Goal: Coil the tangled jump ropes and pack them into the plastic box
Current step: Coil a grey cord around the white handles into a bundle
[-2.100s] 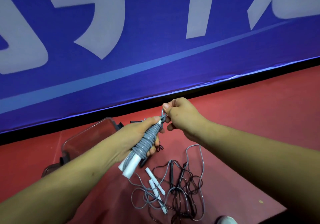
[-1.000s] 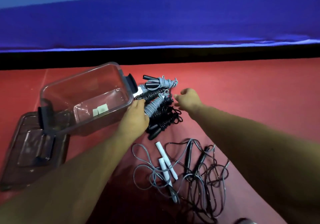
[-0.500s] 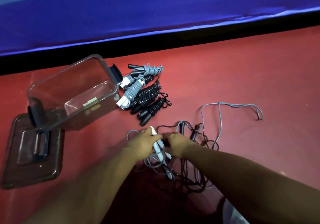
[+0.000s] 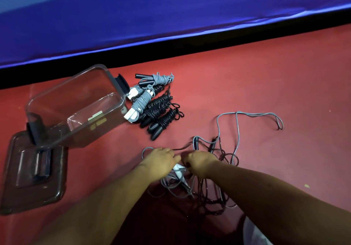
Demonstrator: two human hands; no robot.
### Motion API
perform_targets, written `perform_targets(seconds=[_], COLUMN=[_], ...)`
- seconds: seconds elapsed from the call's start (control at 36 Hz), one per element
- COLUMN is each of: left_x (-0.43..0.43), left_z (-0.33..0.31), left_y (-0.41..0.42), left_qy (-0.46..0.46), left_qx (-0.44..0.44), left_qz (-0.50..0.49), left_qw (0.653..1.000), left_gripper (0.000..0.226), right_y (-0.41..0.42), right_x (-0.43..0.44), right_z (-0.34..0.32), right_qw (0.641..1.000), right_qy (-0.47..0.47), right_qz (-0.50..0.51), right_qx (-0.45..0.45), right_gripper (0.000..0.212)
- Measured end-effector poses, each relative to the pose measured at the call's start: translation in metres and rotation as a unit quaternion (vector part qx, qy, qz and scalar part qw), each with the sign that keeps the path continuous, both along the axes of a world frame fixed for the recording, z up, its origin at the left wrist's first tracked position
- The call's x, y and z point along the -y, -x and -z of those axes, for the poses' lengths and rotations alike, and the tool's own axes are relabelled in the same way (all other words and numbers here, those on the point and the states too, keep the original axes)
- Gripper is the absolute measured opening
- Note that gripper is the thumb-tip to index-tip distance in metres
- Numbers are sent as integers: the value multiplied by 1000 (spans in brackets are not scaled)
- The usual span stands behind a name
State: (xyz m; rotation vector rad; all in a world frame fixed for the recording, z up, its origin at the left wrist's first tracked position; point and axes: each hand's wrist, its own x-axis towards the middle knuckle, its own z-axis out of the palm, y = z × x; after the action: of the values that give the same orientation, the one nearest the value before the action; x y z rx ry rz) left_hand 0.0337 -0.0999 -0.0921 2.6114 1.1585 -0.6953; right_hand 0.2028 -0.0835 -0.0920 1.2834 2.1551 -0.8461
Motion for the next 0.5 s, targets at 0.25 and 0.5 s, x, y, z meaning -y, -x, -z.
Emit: perform_targets(seconds=[0.25, 0.5], left_x=[-16, -41], left_z=[-45, -164], left_y=[13, -11], left_qy=[154, 134], left_qx=[106, 213], left_qz=[-165, -238], left_qw=[968, 938], left_gripper=[21, 27], right_y=[-19, -42], right_x=[-32, -35], right_z=[-72, -138], right_qw=[982, 946], right_qy=[122, 240], right_qz=[-109, -98], right_qx=[92, 196], right_gripper=[31, 25])
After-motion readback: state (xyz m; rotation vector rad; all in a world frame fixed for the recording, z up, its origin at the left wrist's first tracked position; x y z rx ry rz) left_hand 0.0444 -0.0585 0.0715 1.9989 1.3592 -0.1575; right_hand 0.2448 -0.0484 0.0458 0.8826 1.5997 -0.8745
